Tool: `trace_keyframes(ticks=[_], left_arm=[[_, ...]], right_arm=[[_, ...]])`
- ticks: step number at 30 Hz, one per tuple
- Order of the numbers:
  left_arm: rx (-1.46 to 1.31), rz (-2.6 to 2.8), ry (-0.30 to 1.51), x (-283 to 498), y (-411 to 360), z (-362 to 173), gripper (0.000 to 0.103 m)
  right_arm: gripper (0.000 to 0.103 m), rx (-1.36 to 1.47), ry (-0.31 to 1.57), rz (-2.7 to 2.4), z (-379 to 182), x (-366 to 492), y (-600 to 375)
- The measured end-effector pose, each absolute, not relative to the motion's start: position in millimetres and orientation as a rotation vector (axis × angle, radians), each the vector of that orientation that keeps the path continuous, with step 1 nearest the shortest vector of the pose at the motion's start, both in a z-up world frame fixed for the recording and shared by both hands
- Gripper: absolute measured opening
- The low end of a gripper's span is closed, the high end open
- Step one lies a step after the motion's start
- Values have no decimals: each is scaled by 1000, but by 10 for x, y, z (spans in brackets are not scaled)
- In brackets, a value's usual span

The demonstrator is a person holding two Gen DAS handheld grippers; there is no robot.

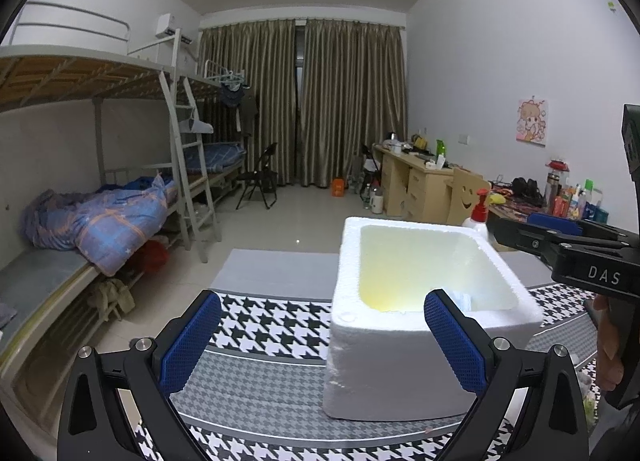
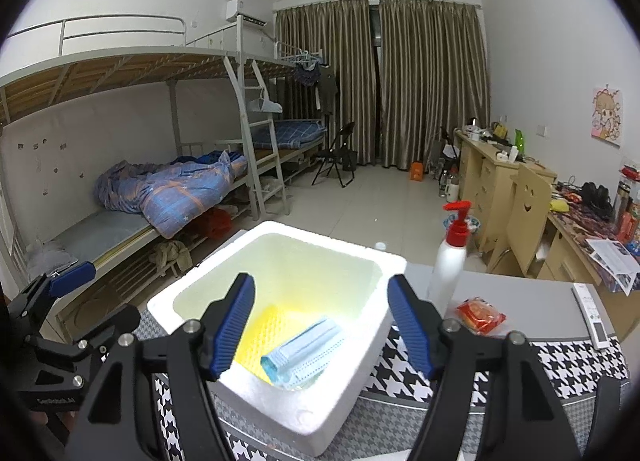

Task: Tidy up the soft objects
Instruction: 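Withdraw both tools from the box back toward the remaining items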

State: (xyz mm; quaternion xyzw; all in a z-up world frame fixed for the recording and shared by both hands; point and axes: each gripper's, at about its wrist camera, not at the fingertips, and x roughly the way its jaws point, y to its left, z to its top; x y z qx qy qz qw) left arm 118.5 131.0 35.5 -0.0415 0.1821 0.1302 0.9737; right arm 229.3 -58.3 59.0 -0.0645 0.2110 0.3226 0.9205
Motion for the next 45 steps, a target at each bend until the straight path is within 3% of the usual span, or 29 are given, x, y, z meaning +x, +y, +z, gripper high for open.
trace_keyframes(ticks=[14,45], left_arm=[[-44,175,339,1144,1021,481,102],[-9,23,316,966,495,499,102]], right_arm=[[98,-110,345,599,714,2040,-851],[100,-45,321,458,579,1671,-1709]])
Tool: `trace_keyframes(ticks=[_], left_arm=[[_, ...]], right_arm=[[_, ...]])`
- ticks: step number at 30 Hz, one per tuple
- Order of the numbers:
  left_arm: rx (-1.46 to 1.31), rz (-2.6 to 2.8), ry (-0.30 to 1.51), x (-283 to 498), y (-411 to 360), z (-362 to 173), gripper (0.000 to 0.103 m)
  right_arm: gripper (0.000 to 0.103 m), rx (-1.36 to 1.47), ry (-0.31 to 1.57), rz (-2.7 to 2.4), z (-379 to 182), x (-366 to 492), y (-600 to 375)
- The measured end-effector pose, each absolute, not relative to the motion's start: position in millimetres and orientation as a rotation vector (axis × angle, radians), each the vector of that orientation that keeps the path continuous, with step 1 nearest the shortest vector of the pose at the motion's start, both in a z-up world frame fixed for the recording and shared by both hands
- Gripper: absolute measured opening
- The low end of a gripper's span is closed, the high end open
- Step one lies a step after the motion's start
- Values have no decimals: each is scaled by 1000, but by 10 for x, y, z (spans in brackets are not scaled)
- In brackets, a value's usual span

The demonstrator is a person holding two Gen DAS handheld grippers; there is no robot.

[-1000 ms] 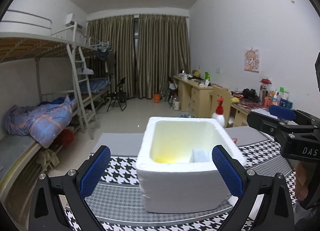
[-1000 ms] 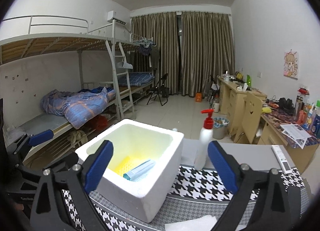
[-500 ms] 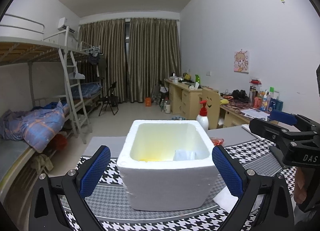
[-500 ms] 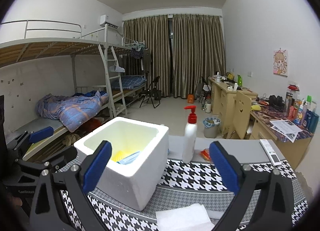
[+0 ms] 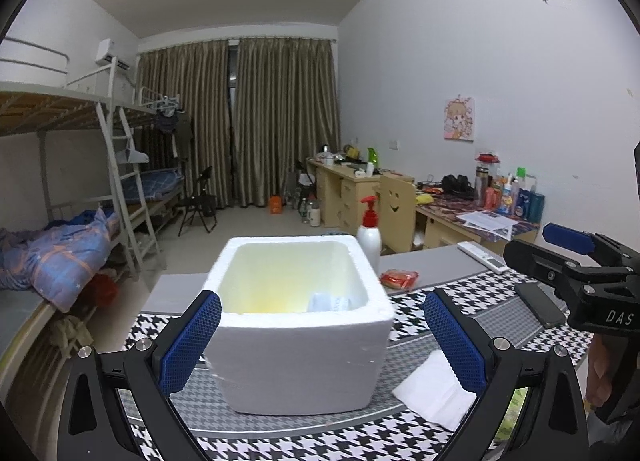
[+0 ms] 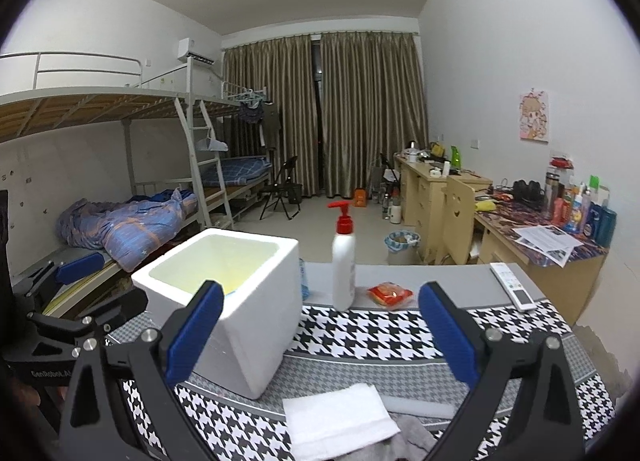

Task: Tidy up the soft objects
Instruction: 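Withdraw both tools from the box back toward the remaining items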

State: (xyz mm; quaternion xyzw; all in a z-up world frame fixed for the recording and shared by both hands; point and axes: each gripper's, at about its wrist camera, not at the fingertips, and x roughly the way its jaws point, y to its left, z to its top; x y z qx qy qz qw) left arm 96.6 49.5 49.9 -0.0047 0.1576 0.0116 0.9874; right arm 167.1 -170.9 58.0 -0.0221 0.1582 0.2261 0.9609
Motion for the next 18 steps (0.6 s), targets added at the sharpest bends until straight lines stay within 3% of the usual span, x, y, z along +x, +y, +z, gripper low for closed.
trace_keyframes(ticks=[18], left_arm=[[-18,-77,354,1010,194,351,102]], right_arm=[[100,-7,344,369,422,1552,-2147]])
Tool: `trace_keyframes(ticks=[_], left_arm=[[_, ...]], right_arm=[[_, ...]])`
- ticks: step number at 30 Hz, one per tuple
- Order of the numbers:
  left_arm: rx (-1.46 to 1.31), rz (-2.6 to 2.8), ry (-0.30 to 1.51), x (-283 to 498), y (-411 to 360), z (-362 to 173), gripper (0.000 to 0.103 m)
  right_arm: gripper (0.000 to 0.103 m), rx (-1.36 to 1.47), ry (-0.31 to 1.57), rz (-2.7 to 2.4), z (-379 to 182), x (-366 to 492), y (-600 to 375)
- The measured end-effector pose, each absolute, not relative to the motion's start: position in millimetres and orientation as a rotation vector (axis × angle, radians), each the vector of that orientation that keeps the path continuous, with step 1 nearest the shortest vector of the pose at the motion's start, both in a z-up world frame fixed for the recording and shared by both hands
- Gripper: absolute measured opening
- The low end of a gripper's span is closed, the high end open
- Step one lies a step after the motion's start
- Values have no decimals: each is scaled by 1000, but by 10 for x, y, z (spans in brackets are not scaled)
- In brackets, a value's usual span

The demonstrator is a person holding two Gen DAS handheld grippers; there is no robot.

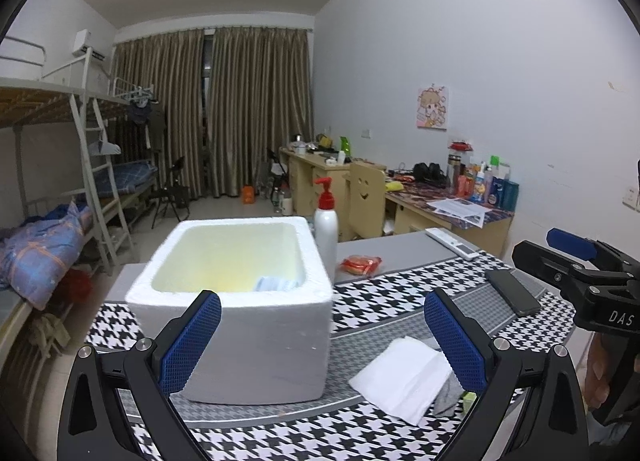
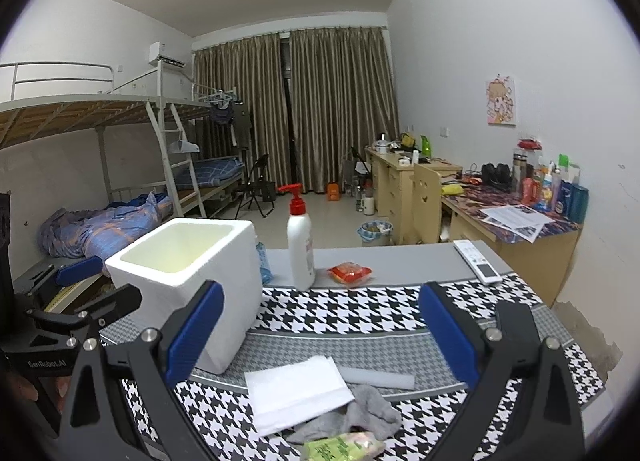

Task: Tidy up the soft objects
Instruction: 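Withdraw both tools from the box back toward the remaining items, then grasp the white tissue with the left tool while the right tool grasps the green packet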

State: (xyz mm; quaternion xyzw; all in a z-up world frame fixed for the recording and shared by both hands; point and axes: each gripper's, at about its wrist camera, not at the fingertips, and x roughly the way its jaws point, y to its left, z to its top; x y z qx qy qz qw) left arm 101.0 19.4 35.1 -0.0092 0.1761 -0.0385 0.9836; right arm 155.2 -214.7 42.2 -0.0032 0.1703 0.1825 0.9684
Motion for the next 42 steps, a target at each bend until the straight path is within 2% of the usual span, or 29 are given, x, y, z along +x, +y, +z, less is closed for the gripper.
trace_keyframes(ticks=[42], left_arm=[[14,-240,530,1234,-366,-328,102]], right_arm=[[100,5,485,326,-162,1393,-2446]])
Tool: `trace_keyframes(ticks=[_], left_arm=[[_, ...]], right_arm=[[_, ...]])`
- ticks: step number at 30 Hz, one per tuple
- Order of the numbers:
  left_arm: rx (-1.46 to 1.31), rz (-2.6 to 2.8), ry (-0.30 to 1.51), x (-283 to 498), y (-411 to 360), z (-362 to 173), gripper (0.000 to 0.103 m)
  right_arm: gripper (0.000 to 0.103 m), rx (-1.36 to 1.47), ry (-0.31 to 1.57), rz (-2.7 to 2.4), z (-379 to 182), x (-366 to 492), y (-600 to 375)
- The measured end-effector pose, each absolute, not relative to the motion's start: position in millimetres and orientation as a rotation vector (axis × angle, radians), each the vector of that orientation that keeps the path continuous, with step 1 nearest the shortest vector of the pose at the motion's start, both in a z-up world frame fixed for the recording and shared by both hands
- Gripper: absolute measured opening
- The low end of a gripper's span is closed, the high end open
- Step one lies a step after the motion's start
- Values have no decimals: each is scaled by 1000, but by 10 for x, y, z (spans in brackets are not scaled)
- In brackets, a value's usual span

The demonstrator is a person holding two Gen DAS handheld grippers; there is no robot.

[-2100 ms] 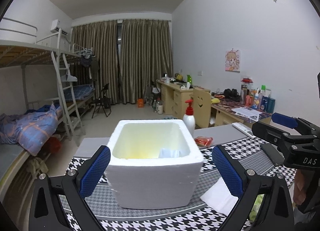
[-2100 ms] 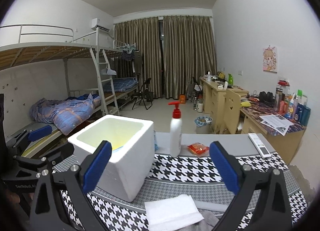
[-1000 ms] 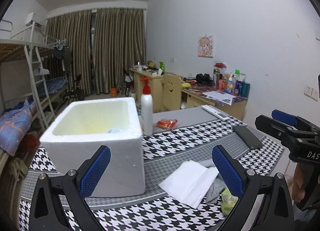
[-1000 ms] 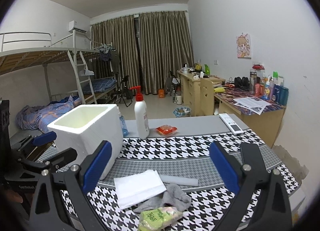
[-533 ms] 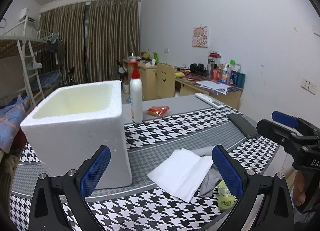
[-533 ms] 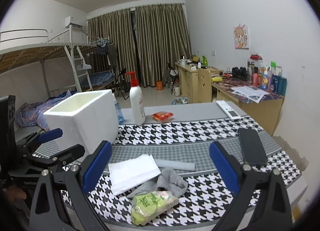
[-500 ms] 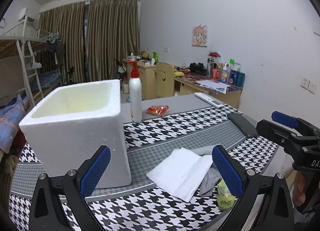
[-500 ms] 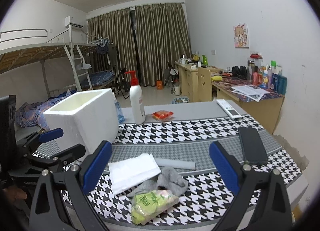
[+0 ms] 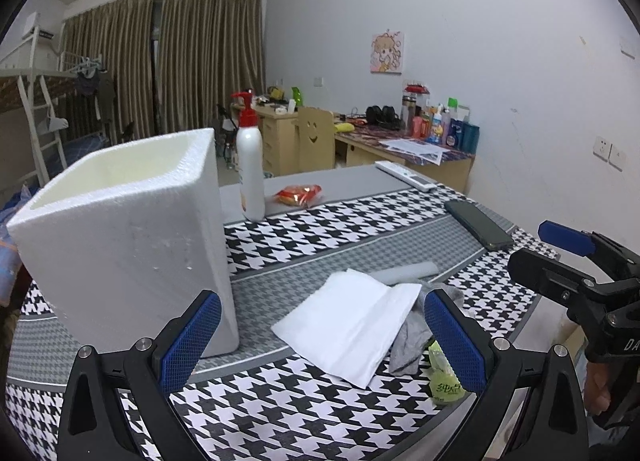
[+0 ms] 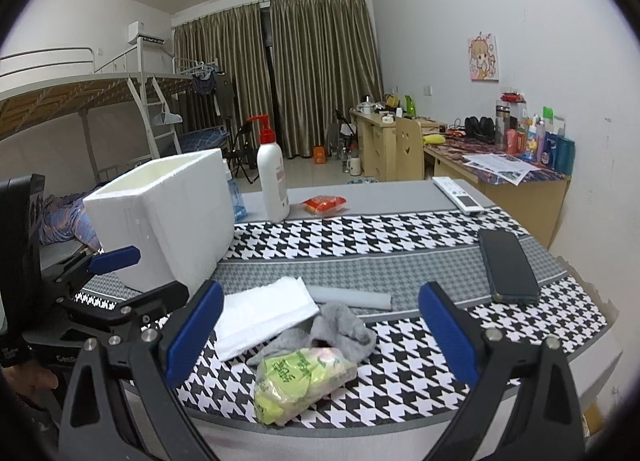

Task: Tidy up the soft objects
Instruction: 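Grasp the white tissue with the left tool while the right tool grasps the green packet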

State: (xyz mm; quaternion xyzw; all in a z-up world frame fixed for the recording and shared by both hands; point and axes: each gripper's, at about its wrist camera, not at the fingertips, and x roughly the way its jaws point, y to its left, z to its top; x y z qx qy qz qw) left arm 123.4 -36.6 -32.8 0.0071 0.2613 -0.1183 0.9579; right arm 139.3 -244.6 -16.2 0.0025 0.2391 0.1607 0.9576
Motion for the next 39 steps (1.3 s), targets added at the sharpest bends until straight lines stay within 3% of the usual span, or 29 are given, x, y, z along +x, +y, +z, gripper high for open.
trace_keyframes(ticks=[25,30,39], left_arm=[[74,-295,656,1506,-600,-691,101],[78,-316,690,1566,-636,-759,92],[87,-341,788,1680,-684,-944,64]], right_arm=[[100,15,616,328,-570,1500,-2548],[100,12,632,347,-617,1516,-2514],[100,15,655,359,-686,1534,-2483]])
